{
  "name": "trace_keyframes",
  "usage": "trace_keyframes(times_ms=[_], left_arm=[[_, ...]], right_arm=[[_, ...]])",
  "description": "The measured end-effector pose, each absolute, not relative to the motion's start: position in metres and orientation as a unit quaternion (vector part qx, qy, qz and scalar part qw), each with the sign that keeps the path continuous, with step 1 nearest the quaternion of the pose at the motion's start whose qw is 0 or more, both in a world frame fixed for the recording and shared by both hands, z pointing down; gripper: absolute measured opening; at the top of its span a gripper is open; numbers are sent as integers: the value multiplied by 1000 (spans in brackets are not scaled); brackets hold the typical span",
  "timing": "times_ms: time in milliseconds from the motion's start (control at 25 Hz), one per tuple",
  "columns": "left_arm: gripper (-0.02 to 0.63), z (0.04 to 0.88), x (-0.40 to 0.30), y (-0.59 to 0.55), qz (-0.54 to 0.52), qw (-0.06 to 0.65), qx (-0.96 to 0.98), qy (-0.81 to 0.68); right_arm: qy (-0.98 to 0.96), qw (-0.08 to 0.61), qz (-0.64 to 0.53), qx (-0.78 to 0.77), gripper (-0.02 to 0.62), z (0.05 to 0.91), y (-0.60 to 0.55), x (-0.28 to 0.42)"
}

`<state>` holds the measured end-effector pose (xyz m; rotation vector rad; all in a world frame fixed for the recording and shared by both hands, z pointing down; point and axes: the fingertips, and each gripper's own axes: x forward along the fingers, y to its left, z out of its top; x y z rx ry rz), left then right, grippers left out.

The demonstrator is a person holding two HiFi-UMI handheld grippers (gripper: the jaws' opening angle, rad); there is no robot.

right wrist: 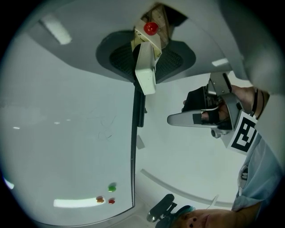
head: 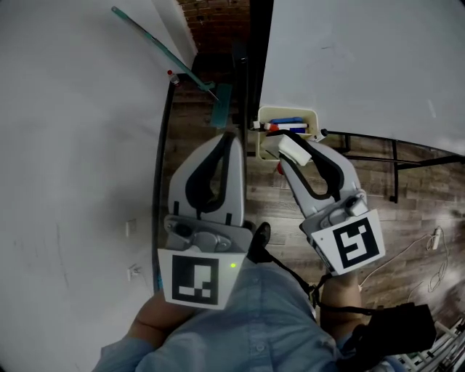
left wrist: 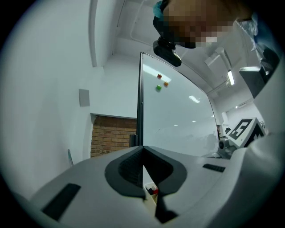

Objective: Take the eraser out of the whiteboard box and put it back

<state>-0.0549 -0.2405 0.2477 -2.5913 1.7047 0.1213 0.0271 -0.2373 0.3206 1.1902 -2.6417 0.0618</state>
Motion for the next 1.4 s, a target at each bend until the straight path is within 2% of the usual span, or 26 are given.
trace_keyframes(times_ms=[800,1400], left_arm=[[5,273,-62,-267,17,-9,-843,538],[5,253,-60,-243,25,17,-836,547]], right_arm=[[-901,186,73,385,150,380,-256,12],[-898,172,47,402,173,362,-245,15]])
